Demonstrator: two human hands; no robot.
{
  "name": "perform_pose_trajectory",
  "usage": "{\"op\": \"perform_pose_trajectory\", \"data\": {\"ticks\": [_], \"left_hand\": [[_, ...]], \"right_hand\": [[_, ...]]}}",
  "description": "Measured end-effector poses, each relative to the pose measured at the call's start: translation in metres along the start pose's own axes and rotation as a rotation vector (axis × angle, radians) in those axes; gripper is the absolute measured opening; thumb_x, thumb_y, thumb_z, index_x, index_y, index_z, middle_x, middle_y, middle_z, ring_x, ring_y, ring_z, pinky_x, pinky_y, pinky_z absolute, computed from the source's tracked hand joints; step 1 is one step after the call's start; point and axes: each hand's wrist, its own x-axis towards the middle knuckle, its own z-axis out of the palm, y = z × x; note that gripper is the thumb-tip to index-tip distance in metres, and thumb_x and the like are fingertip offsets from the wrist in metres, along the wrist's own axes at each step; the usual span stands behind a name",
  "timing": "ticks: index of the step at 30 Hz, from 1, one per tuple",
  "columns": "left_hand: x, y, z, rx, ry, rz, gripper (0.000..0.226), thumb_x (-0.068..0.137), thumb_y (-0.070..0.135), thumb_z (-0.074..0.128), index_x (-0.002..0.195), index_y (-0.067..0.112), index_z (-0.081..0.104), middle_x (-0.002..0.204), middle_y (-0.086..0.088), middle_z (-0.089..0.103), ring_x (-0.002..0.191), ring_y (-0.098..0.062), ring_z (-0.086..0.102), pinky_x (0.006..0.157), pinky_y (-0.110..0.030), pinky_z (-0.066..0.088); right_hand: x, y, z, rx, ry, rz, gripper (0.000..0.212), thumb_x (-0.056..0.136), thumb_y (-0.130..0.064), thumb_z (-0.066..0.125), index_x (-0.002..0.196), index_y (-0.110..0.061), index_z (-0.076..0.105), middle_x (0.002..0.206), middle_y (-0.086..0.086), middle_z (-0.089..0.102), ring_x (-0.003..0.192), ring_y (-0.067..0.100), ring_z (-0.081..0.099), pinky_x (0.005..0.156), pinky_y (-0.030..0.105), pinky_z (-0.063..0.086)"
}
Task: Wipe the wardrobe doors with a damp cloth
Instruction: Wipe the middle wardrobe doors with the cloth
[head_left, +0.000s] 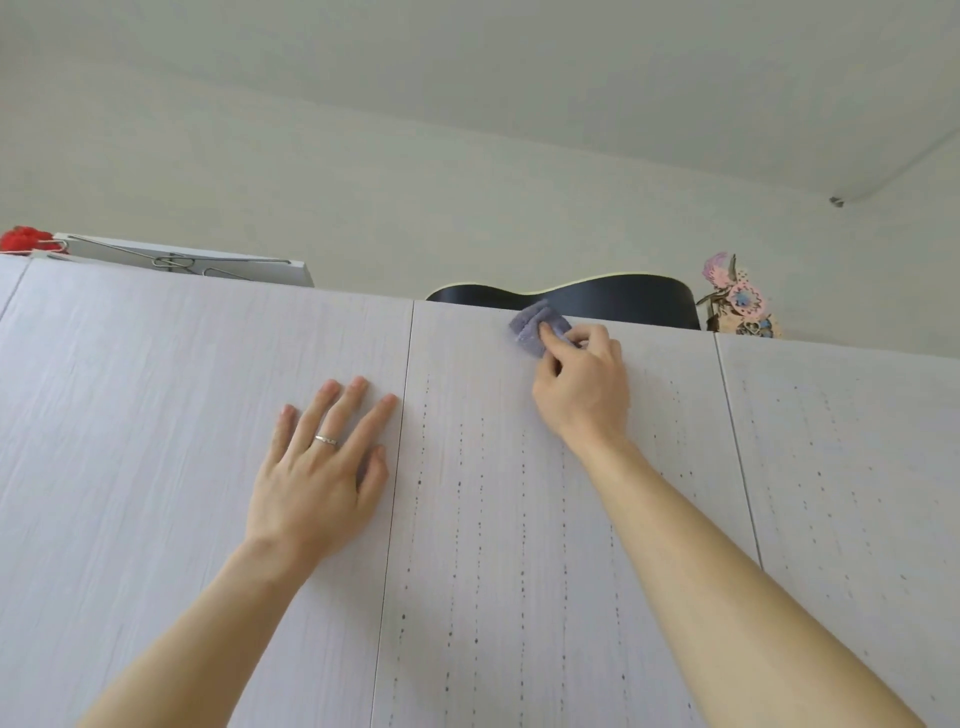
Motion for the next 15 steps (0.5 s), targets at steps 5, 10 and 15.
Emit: {"op": "perform_pose_trajectory", "data": {"ticks": [5,10,15], "left_hand": [[-0.001,0.018,-0.001,-0.05,-0.034,-0.101,0.061,0.095,0.038,0.02,0.155,0.04,0.029,0.166,0.005,0.024,0.155,-0.02,0.011,0.125,-0.049,0.006],[-0.008,0.025,0.001,-0.067,-0.038,-0.172,0.062,0.096,0.04,0.014,0.157,0.045,0.021,0.168,0.01,0.016,0.156,-0.014,0.003,0.126,-0.042,-0.003],[-0.01,0.031,0.0,-0.057,-0.059,-0.21,0.062,0.095,0.042,0.01,0.157,0.047,0.014,0.168,0.013,0.01,0.156,-0.011,-0.003,0.126,-0.042,-0.003]], "right_hand": [[0.004,0.041,-0.017,-0.08,0.136,0.367,0.041,0.095,-0.022,0.053,0.133,-0.033,0.063,0.121,0.001,0.052,0.107,0.026,0.049,0.091,0.041,0.037],[-0.03,0.021,-0.008,-0.001,0.059,-0.033,0.04,0.087,-0.019,0.054,0.121,-0.026,0.072,0.105,0.002,0.057,0.088,0.027,0.054,0.071,0.035,0.041],[0.003,0.067,-0.031,-0.106,-0.032,-0.158,0.037,0.092,-0.018,0.06,0.125,-0.031,0.069,0.106,0.001,0.058,0.094,0.028,0.054,0.076,0.036,0.037]]}}
